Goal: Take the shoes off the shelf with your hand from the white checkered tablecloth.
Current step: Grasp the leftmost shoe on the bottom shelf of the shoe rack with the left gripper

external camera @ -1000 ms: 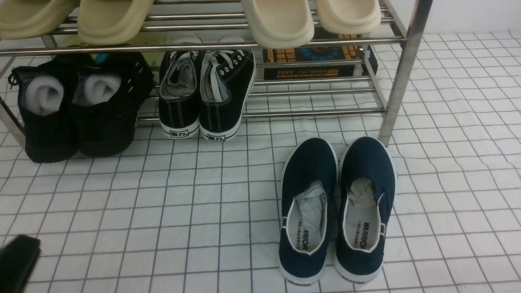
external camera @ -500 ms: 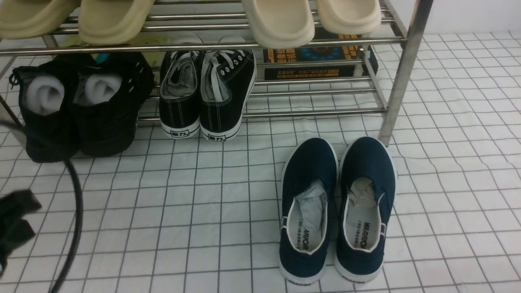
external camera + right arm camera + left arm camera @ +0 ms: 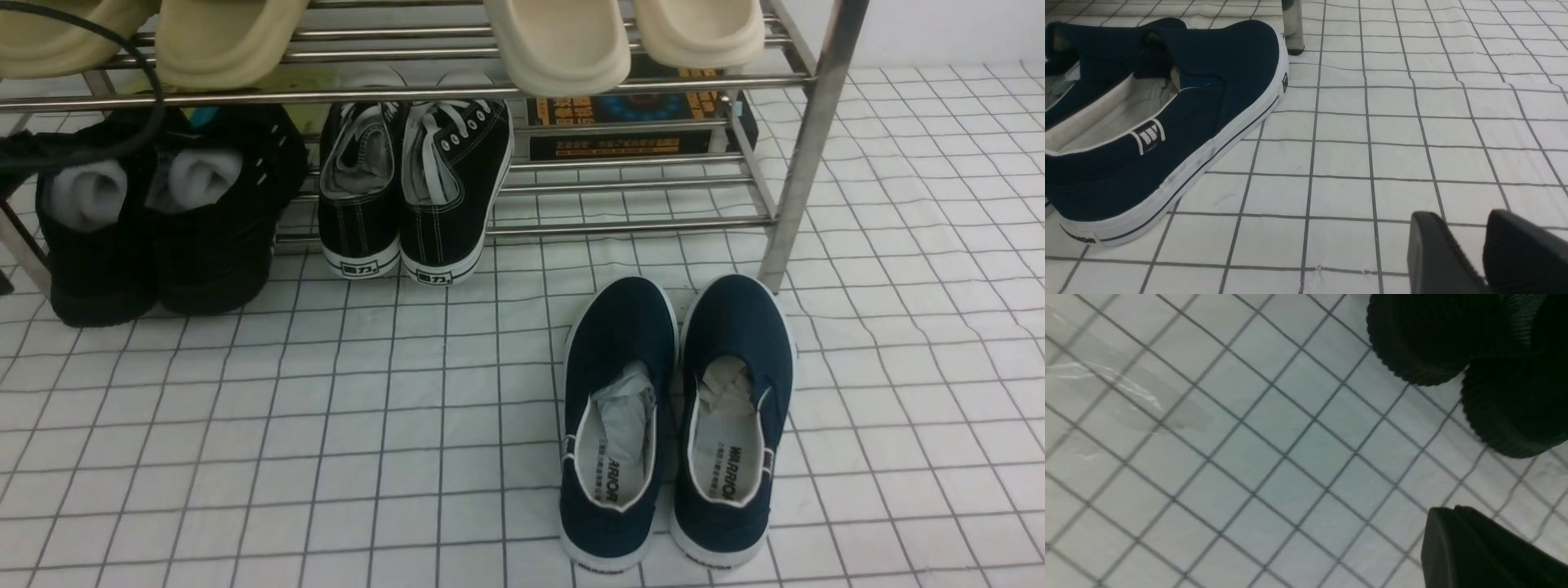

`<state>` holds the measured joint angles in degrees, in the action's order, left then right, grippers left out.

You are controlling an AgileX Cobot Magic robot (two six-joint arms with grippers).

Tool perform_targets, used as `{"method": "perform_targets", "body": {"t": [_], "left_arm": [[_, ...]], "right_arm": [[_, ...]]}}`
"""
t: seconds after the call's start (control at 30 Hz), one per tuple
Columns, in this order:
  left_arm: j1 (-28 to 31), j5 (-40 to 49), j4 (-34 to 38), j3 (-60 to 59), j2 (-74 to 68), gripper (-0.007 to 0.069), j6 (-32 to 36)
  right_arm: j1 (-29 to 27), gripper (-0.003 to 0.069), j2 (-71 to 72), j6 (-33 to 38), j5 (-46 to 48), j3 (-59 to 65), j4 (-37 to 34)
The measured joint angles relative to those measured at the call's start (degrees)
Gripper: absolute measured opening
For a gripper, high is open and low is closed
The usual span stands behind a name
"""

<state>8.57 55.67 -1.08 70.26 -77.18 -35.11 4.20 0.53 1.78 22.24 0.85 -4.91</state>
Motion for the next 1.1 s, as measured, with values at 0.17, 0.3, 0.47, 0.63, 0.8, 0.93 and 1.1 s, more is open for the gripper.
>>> {"method": "perform_targets", "body": {"t": [0.17,0.3,0.47,0.63,0.8,0.93,1.1], "left_arm": [[7.6,-5.1,14.3,0.2,-1.6,0.0015,3.6],[8.7,-7.5,16.6,0.2,-4.4,0.0042,4.0],[8.6,-10.1,17.4,0.8,-8.3,0.0155,4.0],[8.7,-14.9,17.4,1.4,-11.9,0.0392,4.1],[8.7,-18.6,17.4,1.4,-15.3,0.0508,4.3],[8.7,-20.5,17.5,1.4,-18.8,0.0528,4.3],[8.7,-22.1,17.9,1.4,-22.0,0.0455,4.3]], "right_arm": [[0.0,0.0218,0.0,0.0,0.0,0.0,0.0],[0.0,0.0223,0.0,0.0,0.0,0.0,0.0],[0.0,0.0228,0.0,0.0,0.0,0.0,0.0],[0.0,0.0235,0.0,0.0,0.0,0.0,0.0],[0.0,0.0238,0.0,0.0,0.0,0.0,0.0],[0.0,0.0238,0.0,0.0,0.0,0.0,0.0],[0.0,0.0238,0.0,0.0,0.0,0.0,0.0]]}}
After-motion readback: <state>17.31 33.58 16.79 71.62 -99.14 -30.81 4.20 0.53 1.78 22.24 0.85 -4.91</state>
